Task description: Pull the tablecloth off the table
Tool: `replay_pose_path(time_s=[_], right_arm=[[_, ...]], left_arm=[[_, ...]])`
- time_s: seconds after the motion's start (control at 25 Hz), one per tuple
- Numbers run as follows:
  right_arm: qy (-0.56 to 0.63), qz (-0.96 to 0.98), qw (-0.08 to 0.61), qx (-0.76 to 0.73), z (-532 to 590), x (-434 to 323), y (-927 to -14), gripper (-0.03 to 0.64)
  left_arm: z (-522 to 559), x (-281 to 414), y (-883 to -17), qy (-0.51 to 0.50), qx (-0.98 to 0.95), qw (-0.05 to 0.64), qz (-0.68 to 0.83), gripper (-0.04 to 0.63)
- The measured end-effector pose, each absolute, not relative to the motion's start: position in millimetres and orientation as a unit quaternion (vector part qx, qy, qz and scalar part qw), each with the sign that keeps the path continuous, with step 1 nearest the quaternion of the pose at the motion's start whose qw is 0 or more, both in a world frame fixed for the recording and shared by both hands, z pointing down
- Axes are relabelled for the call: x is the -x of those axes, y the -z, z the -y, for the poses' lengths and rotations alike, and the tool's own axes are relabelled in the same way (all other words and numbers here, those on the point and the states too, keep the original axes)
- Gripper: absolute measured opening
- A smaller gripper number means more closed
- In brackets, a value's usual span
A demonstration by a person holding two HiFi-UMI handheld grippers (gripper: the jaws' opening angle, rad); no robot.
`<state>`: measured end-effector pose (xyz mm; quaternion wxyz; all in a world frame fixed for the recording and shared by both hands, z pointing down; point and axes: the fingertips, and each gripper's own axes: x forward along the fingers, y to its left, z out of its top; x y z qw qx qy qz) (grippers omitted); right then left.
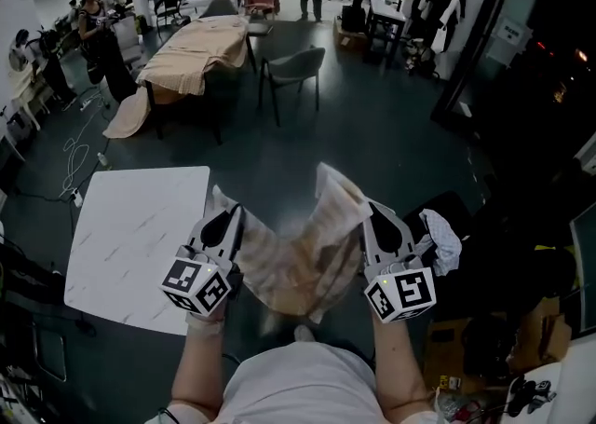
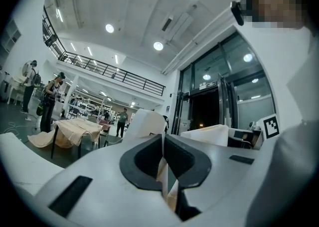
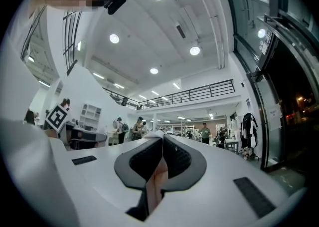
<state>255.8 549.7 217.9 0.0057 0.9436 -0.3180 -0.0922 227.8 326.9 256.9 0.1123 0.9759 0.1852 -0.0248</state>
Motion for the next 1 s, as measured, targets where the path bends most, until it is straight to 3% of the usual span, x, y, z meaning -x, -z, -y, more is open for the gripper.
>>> replay_pose_path(time_s=[1.0], right_arm=[[0.085, 0.281, 0.01, -0.956, -582.7, -272.4, -224.9, 0.029]], left_arm=[[-332.7, -232.5, -264.3, 0.011, -0.98, 0.101, -0.172, 0.011]])
